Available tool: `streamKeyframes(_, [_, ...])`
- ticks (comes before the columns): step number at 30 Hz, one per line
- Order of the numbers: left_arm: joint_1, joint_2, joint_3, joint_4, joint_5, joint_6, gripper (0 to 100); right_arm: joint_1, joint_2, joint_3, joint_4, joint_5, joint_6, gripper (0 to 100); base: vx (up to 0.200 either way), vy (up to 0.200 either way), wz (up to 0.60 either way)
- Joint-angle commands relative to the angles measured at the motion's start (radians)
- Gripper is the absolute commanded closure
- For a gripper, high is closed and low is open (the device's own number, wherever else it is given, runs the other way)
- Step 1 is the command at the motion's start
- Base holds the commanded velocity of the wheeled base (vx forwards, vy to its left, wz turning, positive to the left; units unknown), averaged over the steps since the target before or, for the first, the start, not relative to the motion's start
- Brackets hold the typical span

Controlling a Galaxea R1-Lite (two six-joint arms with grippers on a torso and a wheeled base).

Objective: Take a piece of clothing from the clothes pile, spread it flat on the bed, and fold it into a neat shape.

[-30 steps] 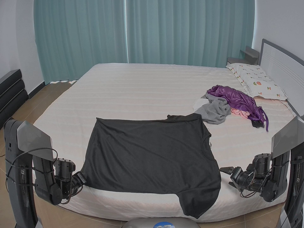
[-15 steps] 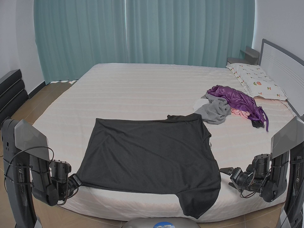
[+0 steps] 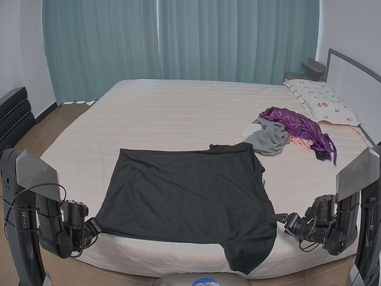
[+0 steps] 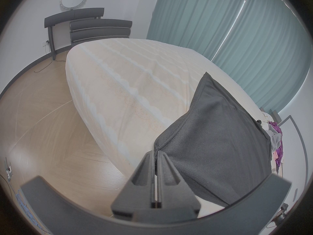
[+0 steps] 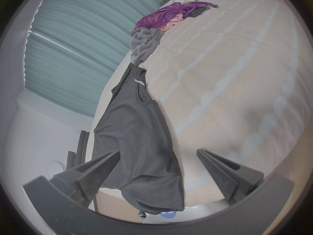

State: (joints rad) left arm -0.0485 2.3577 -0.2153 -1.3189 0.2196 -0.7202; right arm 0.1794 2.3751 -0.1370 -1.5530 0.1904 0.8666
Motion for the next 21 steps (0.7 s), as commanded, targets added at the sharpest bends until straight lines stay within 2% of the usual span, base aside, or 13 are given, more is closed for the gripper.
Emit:
streamKeyframes(1, [0.001, 0.002, 0.001, 0.000, 0.000, -0.002, 100, 0.040, 0.050, -0.042, -0.013, -0.025, -0.014, 0, 0.000, 0.000, 0.00])
streamKeyframes(6, [0.001, 0.000, -0.001, 0.000, -0.002, -0.002, 100, 0.063, 0.113, -0.116, -0.007, -0.109, -0.083, 0, 0.000, 0.000, 0.00])
streamKeyframes(15, [0.001, 0.005, -0.004, 0.000, -0.003, -0.002, 100, 0.058, 0.156, -0.250, 0.036, -0.138, -0.115, 0, 0.000, 0.000, 0.00])
streamKeyframes(16, [0.001, 0.005, -0.004, 0.000, -0.003, -0.002, 100, 0.057, 0.157, -0.271, 0.053, -0.149, -0.120, 100, 0.000, 0.000, 0.00])
streamKeyframes(21, [0.001, 0.005, -0.003, 0.000, -0.003, -0.004, 100, 0.055, 0.161, -0.317, 0.088, -0.183, -0.141, 100, 0.000, 0.000, 0.00])
